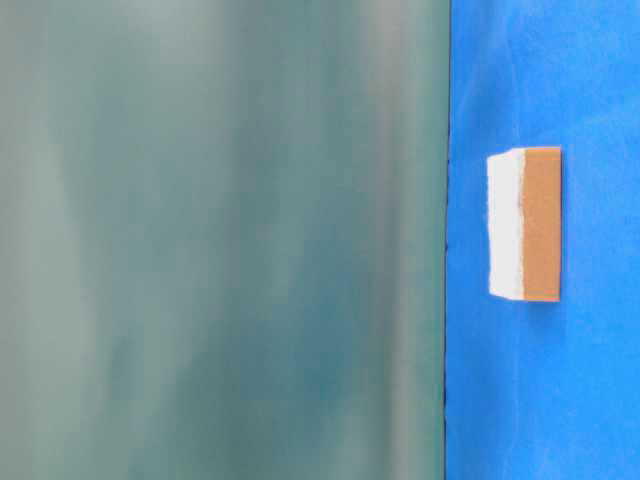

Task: Hand over the sponge with the left arm and wipe it with the right arm.
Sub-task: 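Move the left gripper to the sponge and close on its near end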

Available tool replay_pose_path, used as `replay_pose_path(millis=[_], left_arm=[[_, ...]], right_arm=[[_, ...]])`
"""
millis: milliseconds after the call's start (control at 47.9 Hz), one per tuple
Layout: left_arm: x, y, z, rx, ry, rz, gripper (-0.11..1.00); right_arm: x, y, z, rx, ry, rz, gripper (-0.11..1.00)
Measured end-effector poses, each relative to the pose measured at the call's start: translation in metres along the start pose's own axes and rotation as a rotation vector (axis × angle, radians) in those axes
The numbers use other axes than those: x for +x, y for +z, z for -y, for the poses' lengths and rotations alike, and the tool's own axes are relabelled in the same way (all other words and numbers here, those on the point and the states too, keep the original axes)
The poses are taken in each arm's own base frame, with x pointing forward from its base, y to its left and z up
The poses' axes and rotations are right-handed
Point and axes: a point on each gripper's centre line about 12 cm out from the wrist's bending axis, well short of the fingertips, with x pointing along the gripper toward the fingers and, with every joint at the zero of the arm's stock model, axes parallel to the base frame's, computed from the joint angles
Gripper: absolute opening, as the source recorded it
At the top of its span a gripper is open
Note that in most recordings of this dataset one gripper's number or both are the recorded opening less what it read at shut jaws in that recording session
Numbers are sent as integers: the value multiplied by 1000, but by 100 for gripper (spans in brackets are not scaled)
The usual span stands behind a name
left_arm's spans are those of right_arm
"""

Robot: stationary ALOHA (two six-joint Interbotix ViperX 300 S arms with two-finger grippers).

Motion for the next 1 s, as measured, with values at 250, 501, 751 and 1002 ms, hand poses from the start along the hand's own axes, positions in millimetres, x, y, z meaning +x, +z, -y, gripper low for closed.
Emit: replay_pose_path(millis=[250,501,751,1002], left_arm=[[2,1,-1,65,8,-2,0],[11,-3,-20,81,95,-39,0],[41,-24,-40,87,162,-132,31],[83,-56,-65,122,213,-285,93]], right_arm=[[1,-4,0,0,0,-34,0],[1,-3,0,2,0,-32,0],[1,-5,0,3,0,-46,0],[1,-6,0,5,1,-60,0]])
